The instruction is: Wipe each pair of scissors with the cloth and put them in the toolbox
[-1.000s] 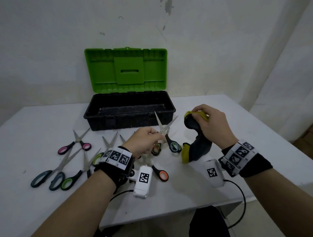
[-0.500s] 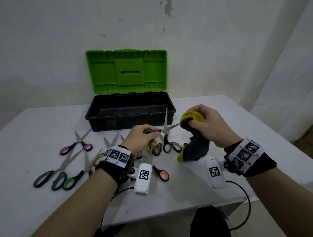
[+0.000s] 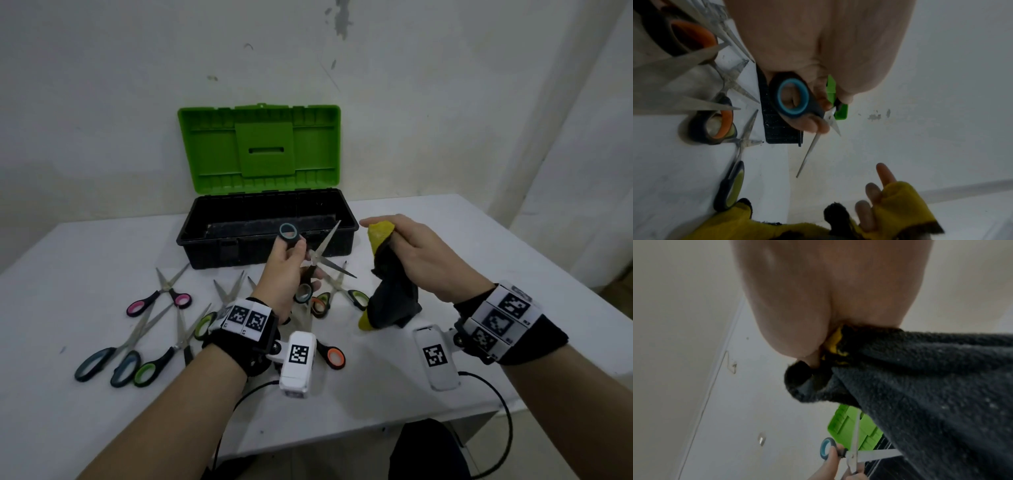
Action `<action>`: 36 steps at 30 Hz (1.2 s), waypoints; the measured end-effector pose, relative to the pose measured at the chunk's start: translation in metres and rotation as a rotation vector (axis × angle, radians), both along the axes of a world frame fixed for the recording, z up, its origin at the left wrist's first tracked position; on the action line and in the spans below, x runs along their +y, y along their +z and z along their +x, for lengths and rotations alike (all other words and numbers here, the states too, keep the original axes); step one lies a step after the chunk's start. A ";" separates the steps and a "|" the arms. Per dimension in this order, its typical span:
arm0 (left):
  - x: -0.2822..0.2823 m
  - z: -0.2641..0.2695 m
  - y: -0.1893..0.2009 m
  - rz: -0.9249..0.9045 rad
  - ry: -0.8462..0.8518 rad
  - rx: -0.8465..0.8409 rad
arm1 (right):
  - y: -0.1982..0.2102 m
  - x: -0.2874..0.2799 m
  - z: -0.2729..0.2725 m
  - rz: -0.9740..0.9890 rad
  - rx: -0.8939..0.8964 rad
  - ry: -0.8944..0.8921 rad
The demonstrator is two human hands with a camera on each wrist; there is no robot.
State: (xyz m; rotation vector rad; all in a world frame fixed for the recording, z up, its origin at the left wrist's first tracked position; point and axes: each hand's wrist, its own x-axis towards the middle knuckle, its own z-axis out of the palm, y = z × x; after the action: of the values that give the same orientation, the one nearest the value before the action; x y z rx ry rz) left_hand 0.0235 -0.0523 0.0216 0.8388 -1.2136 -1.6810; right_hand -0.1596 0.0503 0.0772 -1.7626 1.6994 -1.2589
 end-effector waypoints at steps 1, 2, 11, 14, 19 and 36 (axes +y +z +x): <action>0.000 -0.001 0.000 0.007 0.004 0.009 | 0.000 0.000 0.000 -0.015 0.031 0.000; 0.001 -0.002 -0.001 0.022 0.005 0.020 | -0.001 0.000 0.002 -0.035 0.023 0.003; 0.009 -0.015 0.000 -0.023 0.053 -0.003 | -0.008 -0.020 0.021 -0.193 0.317 -0.057; 0.016 -0.018 0.002 -0.098 0.018 -0.035 | -0.016 -0.031 0.024 -0.242 0.398 -0.080; 0.015 -0.021 0.000 -0.118 0.055 -0.009 | -0.028 -0.034 0.026 -0.264 0.446 -0.147; 0.016 -0.022 -0.001 -0.169 0.085 0.000 | -0.032 -0.026 0.029 -0.276 0.376 -0.168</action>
State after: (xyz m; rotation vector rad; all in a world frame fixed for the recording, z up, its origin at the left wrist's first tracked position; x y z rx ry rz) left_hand 0.0019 -0.0364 0.0208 0.7755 -1.2823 -1.4881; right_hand -0.1303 0.0240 0.0448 -2.1679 1.9904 -1.3523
